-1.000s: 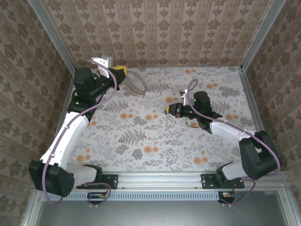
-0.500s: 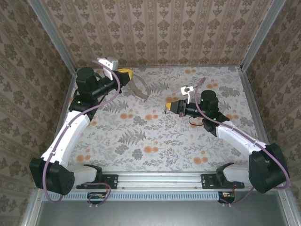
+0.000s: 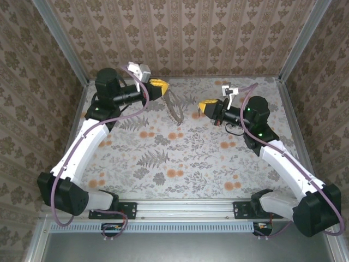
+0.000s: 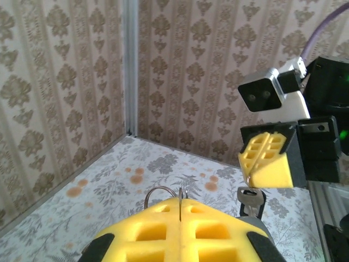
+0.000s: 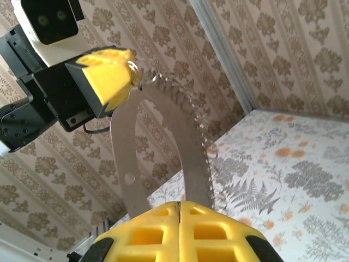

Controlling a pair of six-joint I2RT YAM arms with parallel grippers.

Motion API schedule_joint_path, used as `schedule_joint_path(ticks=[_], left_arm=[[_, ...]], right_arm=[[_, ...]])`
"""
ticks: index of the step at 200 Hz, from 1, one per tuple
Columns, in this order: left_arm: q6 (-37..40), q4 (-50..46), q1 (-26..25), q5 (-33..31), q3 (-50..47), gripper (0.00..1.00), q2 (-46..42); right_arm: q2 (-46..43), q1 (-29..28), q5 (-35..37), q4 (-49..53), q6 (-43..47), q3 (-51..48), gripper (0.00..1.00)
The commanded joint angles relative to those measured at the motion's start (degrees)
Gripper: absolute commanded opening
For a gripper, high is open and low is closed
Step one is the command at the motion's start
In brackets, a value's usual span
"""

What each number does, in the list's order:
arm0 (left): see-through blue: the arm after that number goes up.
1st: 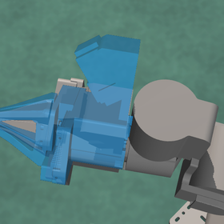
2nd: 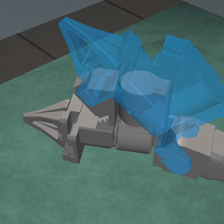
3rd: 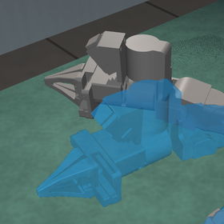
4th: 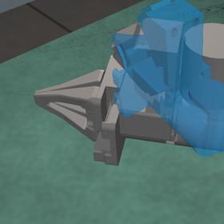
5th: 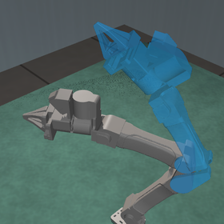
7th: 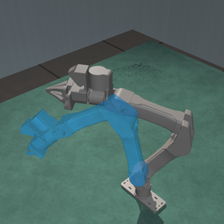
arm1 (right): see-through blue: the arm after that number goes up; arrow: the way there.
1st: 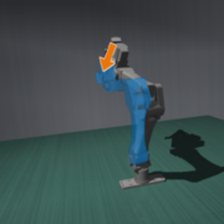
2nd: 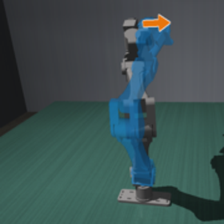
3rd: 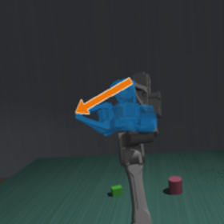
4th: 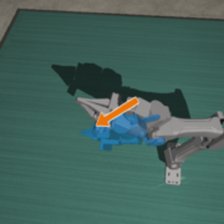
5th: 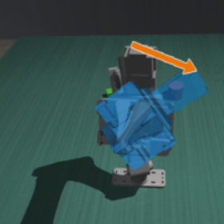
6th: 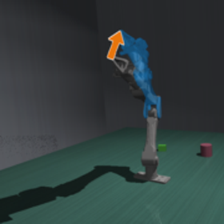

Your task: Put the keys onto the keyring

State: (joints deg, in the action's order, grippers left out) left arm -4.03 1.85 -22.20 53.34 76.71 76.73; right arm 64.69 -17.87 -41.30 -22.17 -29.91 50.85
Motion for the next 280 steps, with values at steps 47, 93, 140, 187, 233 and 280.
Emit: schedule_joint_path(ticks=[47, 93, 140, 187, 233, 280], left_arm=[[4.21, -2.0, -2.5, 6.8, 6.41, 0.0, 3.21], [3.71, -1.54, -3.62, 6.42, 8.07, 0.0, 4.59], [3.75, -1.74, -5.75, 6.57, 8.54, 0.0, 4.97], [3.57, -1.54, -5.93, 6.43, 8.58, 0.0, 4.86], [3.35, -1.37, -6.08, 6.17, 8.55, 0.0, 4.74], [3.39, -1.27, -6.37, 5.96, 8.55, 0.0, 4.48]], right_arm=[[1.89, 0.13, 6.3, -9.1, -1.82, 5.35, 0.0], [6.41, -1.54, 6.62, -14.0, -2.89, 8.67, 0.0], [9.2, -3.8, 7.17, -15.53, -2.44, 11.18, 0.0], [9.26, -6.28, 7.16, -14.59, -1.34, 11.86, 0.0], [9.22, -8.01, 6.72, -13.04, -0.17, 12.47, 0.0], [9.74, -8.72, 6.74, -12.31, 0.46, 13.04, 0.0]])
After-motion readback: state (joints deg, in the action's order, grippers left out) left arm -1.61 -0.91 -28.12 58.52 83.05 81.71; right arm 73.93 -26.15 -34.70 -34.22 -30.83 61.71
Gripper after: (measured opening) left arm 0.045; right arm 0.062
